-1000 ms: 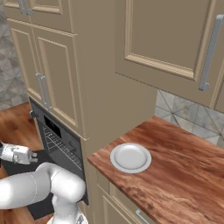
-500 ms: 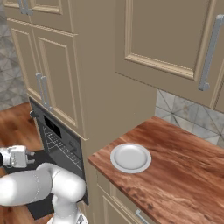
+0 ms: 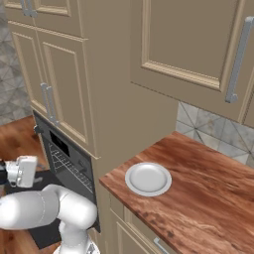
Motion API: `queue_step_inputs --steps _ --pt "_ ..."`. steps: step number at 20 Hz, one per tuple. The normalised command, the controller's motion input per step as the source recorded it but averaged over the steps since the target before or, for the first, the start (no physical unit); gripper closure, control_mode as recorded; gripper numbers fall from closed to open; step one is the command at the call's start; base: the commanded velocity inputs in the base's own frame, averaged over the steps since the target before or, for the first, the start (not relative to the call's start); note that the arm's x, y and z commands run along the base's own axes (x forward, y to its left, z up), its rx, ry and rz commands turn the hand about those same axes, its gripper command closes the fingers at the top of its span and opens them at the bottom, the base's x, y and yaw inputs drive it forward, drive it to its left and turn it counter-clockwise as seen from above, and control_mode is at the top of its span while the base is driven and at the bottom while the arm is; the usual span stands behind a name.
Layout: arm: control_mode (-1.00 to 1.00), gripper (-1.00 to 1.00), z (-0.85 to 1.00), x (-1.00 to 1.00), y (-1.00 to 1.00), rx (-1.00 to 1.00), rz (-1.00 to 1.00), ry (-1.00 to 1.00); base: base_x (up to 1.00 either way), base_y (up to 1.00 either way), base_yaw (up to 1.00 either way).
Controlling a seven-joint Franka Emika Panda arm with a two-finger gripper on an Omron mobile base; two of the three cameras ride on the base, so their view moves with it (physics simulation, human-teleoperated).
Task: Take the baked cake out of the oven and place it on the plate for cooling. Then close the oven door.
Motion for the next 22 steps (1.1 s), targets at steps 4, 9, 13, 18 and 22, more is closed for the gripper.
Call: queue_step_inputs --steps 4,9,13,18,22 --pt "-1.0 -1.0 -0.35 0.07 0.02 -0.02 0.09 0.0 0.0 0.0 0.0" --pt "-1.0 -1.0 -0.44 0.0 0.08 -0.05 0.09 0.0 0.0 0.0 0.0" --pt "-1.0 -1.0 -0.16 0.07 0.0 0.0 0.07 0.0 0.0 0.0 0.0" --pt "-1.0 -1.0 0.0 0.22 0.0 0.0 0.05 0.0 0.0 0.0 0.0" --pt "-1.0 -1.0 0.0 0.27 0.0 0.0 0.05 0.0 0.0 0.0 0.0"
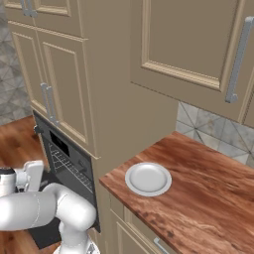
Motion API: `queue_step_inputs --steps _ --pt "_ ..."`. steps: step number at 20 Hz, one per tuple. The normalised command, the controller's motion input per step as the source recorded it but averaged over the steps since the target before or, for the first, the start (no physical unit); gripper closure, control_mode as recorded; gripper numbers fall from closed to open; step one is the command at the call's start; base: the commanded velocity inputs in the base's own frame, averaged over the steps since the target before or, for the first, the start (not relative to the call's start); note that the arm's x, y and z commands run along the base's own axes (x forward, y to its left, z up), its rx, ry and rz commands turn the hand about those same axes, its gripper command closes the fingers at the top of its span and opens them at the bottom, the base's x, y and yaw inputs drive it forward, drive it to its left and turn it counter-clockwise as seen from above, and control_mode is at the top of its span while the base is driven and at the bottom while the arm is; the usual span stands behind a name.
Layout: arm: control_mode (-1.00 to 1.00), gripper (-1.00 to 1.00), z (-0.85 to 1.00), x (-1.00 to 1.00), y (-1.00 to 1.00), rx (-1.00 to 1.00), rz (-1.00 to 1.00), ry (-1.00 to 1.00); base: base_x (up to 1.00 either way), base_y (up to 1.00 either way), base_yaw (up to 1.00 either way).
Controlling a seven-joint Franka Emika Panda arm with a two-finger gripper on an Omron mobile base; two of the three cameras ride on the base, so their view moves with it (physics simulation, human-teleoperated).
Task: Take the baked cake out of the oven and place it on the plate for cooling. Then close the oven door.
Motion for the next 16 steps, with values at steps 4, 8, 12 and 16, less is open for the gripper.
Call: queue_step_inputs --steps 4,8,12,16 --pt "-1.0 -1.0 -0.01 0.28 0.0 0.0 0.05 0.0 0.0 0.0 0.0" --pt "-1.0 -1.0 -0.1 0.21 0.0 0.0 0.05 0.0 0.0 0.0 0.0" --pt "-1.0 -1.0 -0.24 0.1 0.0 0.0 0.05 0.0 0.0 0.0 0.0" --pt "-1.0 -1.0 -0.33 0.03 0.0 0.0 0.06 0.0 0.0 0.0 0.0"
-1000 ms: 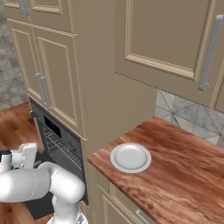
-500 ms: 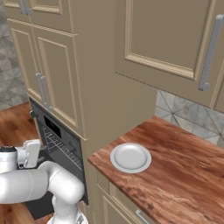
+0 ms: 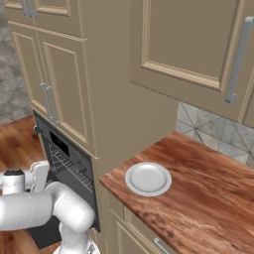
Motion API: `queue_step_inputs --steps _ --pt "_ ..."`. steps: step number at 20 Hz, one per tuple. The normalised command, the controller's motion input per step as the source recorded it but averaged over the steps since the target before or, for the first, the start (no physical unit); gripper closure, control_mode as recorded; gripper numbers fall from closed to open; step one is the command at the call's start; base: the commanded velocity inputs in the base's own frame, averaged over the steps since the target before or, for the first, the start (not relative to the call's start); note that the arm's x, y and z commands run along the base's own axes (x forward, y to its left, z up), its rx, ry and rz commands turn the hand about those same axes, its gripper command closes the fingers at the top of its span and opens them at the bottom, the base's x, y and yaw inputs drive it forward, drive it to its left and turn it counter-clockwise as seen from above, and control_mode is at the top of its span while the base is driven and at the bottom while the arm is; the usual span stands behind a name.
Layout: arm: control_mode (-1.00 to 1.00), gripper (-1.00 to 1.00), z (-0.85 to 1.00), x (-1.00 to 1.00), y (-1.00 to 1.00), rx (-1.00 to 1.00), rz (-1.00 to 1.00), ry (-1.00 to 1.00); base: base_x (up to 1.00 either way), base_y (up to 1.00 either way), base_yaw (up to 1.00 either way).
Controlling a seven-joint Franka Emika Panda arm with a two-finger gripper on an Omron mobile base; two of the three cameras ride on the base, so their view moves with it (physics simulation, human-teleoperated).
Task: Take the baked cake out of the oven and place it on the plate for cooling. Then close the oven door.
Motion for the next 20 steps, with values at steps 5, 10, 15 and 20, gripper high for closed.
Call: queue_step_inputs --steps 5,10,15,20 --pt "-1.0 -1.0 -0.19 0.03 0.0 0.0 0.06 0.0 0.0 0.0 0.0" --pt "-1.0 -1.0 -0.11 0.05 0.0 0.0 0.05 0.0 0.0 0.0 0.0" --pt "-1.0 -1.0 -0.05 0.18 0.0 0.0 0.05 0.0 0.0 0.0 0.0" --pt "-1.0 -1.0 0.0 0.33 0.0 0.0 0.04 0.0 0.0 0.0 0.0"
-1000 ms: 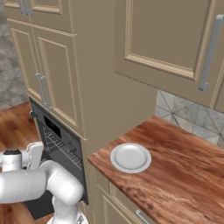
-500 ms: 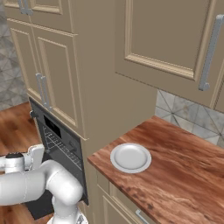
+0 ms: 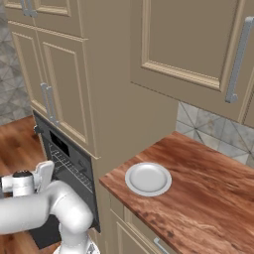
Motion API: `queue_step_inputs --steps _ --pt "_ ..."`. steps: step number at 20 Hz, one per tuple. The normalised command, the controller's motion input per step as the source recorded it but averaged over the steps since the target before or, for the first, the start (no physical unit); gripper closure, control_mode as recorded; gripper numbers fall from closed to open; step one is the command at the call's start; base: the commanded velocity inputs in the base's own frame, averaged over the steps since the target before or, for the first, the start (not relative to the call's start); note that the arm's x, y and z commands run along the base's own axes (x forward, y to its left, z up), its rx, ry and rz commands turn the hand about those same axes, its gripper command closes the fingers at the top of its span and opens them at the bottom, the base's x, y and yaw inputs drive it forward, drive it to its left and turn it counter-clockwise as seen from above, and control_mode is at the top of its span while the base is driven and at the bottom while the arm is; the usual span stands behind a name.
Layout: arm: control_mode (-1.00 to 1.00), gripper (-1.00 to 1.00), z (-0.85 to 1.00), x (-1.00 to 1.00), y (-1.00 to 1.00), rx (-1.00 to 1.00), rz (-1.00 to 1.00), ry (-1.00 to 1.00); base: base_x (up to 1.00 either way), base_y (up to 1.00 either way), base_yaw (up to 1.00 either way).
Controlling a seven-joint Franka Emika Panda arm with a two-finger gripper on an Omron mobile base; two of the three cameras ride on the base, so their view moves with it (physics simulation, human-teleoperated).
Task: Take the baked cake out of the oven and place it on the plate for cooling. Then close the oven door.
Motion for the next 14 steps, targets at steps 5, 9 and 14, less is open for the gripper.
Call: queue_step_inputs --steps 5,9,14 --pt "-1.0 -1.0 -0.12 0.27 0.0 0.0 0.04 0.0 0.0 0.0 0.0" --pt "-1.0 -1.0 -0.42 0.23 0.0 0.0 0.05 0.0 0.0 0.0 0.0" --pt "-1.0 -1.0 -0.38 0.23 0.0 0.0 0.05 0.0 0.0 0.0 0.0"
